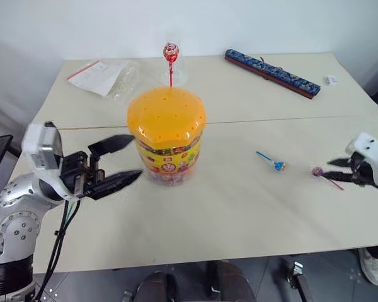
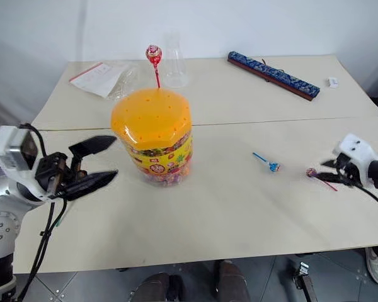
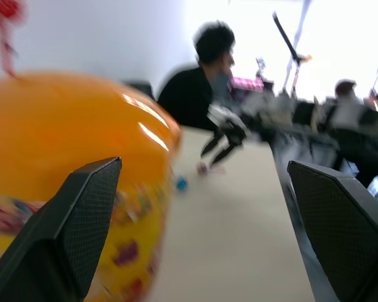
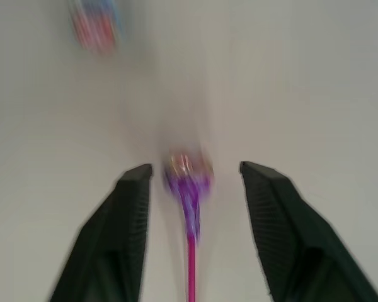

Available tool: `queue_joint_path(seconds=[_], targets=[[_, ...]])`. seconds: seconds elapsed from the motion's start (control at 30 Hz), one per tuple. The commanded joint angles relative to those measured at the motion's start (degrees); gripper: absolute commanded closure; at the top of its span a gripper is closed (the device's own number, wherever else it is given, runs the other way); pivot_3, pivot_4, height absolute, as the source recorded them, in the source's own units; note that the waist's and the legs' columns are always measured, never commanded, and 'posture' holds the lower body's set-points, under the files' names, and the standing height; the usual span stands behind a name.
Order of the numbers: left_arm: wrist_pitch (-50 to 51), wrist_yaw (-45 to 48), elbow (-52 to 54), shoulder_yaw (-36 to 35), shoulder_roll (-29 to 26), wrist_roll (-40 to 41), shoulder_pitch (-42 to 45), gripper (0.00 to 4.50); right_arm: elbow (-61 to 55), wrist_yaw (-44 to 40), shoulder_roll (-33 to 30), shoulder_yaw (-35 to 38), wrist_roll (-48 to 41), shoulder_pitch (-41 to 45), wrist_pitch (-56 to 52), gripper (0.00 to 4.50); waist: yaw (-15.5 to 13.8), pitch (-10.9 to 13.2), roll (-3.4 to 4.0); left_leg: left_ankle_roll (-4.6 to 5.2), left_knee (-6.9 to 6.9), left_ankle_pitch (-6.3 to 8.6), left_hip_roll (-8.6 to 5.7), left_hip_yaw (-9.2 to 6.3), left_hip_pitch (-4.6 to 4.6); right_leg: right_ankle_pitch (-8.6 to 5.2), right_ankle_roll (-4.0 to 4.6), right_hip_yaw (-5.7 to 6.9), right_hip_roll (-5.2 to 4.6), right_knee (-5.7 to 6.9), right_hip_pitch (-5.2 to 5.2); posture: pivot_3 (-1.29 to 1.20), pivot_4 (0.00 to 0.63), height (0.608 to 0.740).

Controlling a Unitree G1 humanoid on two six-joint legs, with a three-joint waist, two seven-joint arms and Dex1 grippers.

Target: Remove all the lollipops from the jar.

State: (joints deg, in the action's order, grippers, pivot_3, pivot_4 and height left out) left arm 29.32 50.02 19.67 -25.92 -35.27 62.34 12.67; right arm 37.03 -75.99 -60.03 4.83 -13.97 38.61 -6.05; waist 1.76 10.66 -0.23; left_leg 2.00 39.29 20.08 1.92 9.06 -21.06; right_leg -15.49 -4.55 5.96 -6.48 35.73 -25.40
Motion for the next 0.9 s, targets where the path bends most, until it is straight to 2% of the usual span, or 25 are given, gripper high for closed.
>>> queue_joint_path(seconds=[0.03,0.13,0.2,0.37,0.67,0.9], targets=[[-1.1,-5.4,0.8,-4.3,2.1,3.6,-0.4,0.00,-15.3,-0.6,3.3,3.9,-11.5,4.6,-12.4,2.19,0.0,0.0,0.00,0.00,0.03,0.00,0.03,-0.05,0.00,0.00,0.00,0.01,-0.01,0.06,0.00,0.00,0.150,0.740],[-1.4,-7.4,0.3,-5.0,3.8,3.5,-1.2,0.00,-26.4,3.1,11.1,3.4,-19.9,11.1,-21.9,2.19,-0.1,0.0,0.00,-0.04,0.03,0.01,0.07,-0.22,0.00,0.00,0.01,0.14,-0.01,0.17,0.00,0.00,0.150,0.740],[-1.5,-8.5,0.0,-4.9,4.6,3.4,-1.1,0.00,-27.8,7.4,16.5,2.5,-21.2,16.4,-25.3,2.19,-0.2,0.0,0.00,-0.06,0.04,0.02,0.07,-0.24,-0.05,0.00,0.01,0.16,-0.01,0.17,-0.01,0.00,0.150,0.740],[-2.3,-9.0,-0.5,-2.4,5.8,1.4,0.9,0.00,-19.3,15.9,27.4,-5.2,-13.7,28.8,-28.2,2.19,-0.9,-0.1,-0.08,-0.02,0.16,0.04,-0.14,-0.48,-0.25,0.01,0.00,0.33,-0.03,0.20,-0.04,0.00,0.150,0.740],[-3.5,-9.2,-0.4,-1.1,6.5,0.7,2.1,0.00,-6.1,18.8,39.3,-8.6,-8.8,39.4,-26.3,2.19,-0.3,-0.1,-0.12,0.06,0.15,0.09,-0.15,-0.60,-0.37,0.03,-0.05,0.59,0.08,0.21,-0.06,0.00,0.150,0.740],[-4.6,-9.8,-0.4,-0.5,7.8,0.1,3.0,0.00,-1.0,18.5,44.0,-7.1,-8.0,42.5,-24.2,2.19,0.1,-0.1,-0.12,0.05,0.15,0.08,-0.12,-0.58,-0.36,0.03,-0.05,0.57,0.12,0.22,-0.06,0.00,0.150,0.740]])
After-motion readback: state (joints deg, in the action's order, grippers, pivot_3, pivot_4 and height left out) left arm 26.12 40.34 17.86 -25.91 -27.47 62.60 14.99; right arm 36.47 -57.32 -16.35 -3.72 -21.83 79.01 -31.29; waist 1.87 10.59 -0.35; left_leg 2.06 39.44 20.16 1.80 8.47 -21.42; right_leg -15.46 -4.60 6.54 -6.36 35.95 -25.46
